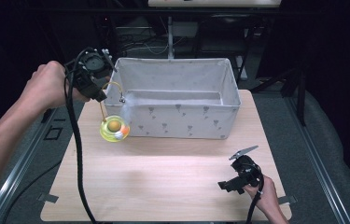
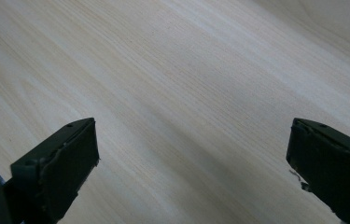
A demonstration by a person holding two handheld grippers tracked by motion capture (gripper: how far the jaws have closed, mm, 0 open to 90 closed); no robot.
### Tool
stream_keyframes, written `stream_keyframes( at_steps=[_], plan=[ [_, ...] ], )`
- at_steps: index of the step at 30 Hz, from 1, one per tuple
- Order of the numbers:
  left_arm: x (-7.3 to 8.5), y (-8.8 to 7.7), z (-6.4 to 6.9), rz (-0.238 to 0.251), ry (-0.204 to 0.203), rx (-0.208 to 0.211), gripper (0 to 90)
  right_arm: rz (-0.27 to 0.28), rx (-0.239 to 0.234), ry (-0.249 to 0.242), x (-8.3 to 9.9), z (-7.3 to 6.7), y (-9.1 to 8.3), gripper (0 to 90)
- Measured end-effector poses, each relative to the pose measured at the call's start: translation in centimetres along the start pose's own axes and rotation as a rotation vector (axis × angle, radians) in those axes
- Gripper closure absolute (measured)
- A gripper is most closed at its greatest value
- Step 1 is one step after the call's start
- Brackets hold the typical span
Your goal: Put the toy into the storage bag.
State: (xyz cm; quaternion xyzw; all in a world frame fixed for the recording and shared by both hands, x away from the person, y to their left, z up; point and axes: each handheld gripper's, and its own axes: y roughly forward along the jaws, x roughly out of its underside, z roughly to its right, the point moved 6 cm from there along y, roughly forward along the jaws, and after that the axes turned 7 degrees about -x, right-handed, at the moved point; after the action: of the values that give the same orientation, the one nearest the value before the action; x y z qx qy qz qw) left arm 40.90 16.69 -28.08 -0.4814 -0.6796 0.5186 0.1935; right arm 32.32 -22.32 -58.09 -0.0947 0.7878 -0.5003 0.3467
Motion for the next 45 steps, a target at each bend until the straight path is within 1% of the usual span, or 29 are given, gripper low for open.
stream_keyframes(
  at_steps=[3,4,6,11,16,17,18,20,21,25,31,32,33,34,35,37,39,40,41,44,45],
  plan=[
    [0.0,-0.2,-0.3,-0.006,-0.007,0.006,88.0,0.000,0.000,0.000,0.0,0.0,0.0,2.0],
    [-0.1,-0.3,-0.8,-0.012,-0.017,-0.003,88.0,0.004,-0.005,0.003,0.0,-0.1,0.0,2.0],
    [-0.2,-0.6,-1.2,-0.011,-0.019,-0.010,88.0,0.003,-0.004,0.003,0.0,-0.1,0.0,2.0],
    [-0.7,-1.2,-1.8,-0.013,-0.026,-0.025,88.0,0.007,-0.005,0.005,0.0,-0.1,0.1,2.0],
    [-1.0,-1.6,-2.4,-0.014,-0.033,-0.028,88.0,0.002,0.002,0.000,0.0,0.0,0.0,2.0],
    [-1.1,-1.8,-2.8,-0.016,-0.043,-0.033,88.0,-0.001,0.001,-0.001,0.0,0.0,0.0,2.0],
    [-1.1,-1.8,-2.8,-0.016,-0.043,-0.033,88.0,-0.001,0.001,-0.001,0.0,0.0,0.0,2.0],
    [-1.4,-2.0,-3.5,-0.012,-0.055,-0.039,88.0,-0.001,0.001,-0.002,0.0,0.0,0.0,2.0],
    [-1.4,-2.1,-3.8,-0.013,-0.062,-0.036,88.0,-0.001,0.001,-0.002,0.0,0.0,0.0,2.0],
    [-1.6,-2.2,-5.0,-0.012,-0.097,-0.042,87.9,-0.001,0.000,-0.001,0.0,0.0,0.0,2.0],
    [-2.0,-2.5,-6.3,-0.022,-0.120,-0.066,87.9,0.001,-0.001,-0.003,0.0,0.0,0.0,2.0],
    [-2.1,-2.6,-6.5,-0.028,-0.118,-0.078,87.9,0.001,-0.001,-0.004,0.0,0.0,0.0,2.0],
    [-2.1,-2.6,-6.5,-0.028,-0.118,-0.078,87.9,0.009,-0.010,0.002,-0.1,-0.1,0.1,2.0],
    [-2.3,-2.6,-7.0,-0.025,-0.134,-0.081,87.9,-0.002,0.000,-0.002,0.0,0.0,0.0,2.0],
    [-2.4,-2.6,-7.1,-0.035,-0.133,-0.086,87.9,-0.002,-0.001,-0.002,0.0,0.0,0.0,2.0],
    [-2.5,-2.6,-7.3,-0.034,-0.137,-0.087,87.9,-0.002,-0.001,-0.002,0.0,0.0,0.0,2.0],
    [-2.9,-2.5,-8.0,-0.040,-0.156,-0.089,87.9,0.002,-0.007,0.001,0.0,-0.1,0.0,2.0],
    [-2.9,-2.5,-8.0,-0.040,-0.156,-0.089,87.9,0.002,-0.007,0.002,0.0,-0.1,0.0,2.0],
    [-3.2,-2.4,-8.5,-0.041,-0.170,-0.087,87.9,-0.001,-0.003,0.000,0.0,0.0,0.0,2.0],
    [-3.7,-2.2,-9.1,-0.050,-0.183,-0.090,87.9,0.004,-0.004,0.003,0.0,0.0,0.0,2.0],
    [-3.7,-2.2,-9.1,-0.050,-0.183,-0.090,87.9,0.004,-0.004,0.003,0.0,0.0,0.0,2.0]
  ],
)
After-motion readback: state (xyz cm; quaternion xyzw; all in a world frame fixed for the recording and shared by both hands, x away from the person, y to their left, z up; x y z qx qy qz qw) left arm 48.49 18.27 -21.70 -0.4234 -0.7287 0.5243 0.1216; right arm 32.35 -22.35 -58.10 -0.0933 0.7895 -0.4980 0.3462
